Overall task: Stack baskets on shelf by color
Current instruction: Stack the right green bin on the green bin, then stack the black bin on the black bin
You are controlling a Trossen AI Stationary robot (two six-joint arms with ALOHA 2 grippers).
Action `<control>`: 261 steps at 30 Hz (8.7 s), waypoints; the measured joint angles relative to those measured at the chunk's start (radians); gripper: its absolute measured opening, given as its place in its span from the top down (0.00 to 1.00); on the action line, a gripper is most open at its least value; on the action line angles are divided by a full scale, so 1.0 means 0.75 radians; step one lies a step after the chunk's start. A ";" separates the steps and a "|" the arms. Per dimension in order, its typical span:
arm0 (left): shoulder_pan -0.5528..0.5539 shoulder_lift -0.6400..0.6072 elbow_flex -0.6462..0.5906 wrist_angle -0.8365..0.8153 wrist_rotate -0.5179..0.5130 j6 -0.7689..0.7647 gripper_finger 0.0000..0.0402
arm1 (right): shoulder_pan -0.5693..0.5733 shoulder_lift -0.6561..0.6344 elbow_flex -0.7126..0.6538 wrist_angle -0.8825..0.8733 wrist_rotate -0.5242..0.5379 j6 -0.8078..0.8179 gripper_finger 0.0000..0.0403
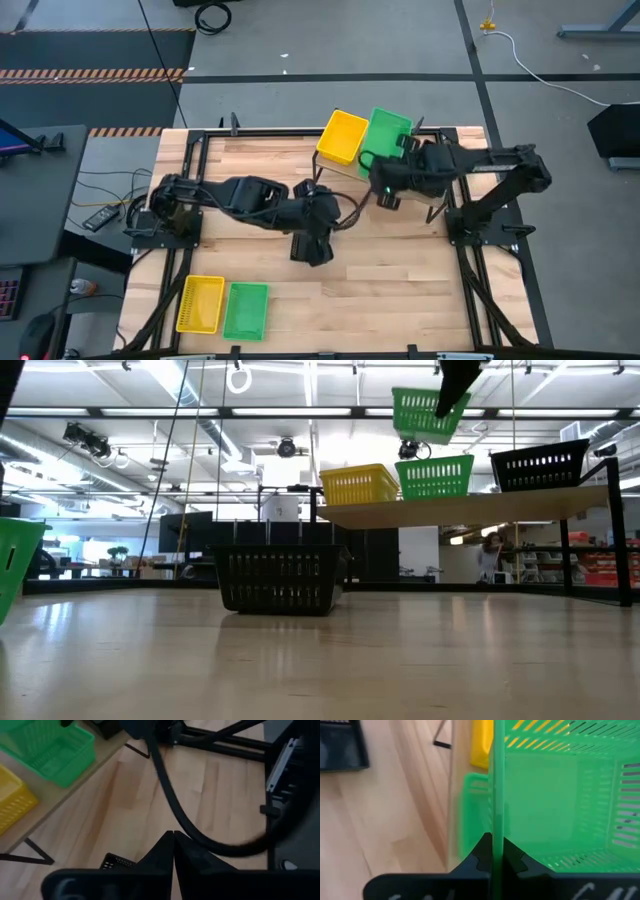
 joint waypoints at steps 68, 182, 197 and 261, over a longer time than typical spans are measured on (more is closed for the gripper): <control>0.147 0.002 0.000 -0.240 0.165 0.056 0.97 | -0.219 -0.008 -0.196 0.112 -0.312 -0.002 0.80; -0.849 -0.004 0.001 -0.536 0.181 -1.445 0.57 | 0.291 0.605 -0.394 1.527 -0.497 0.074 0.44; -0.832 -0.006 0.001 -0.532 0.173 -1.387 0.57 | 0.277 0.662 -0.394 1.493 -0.547 0.062 0.44; -0.426 -0.065 0.001 -0.279 -0.109 -0.667 0.57 | 0.407 -0.467 -0.393 0.604 -0.574 0.263 0.97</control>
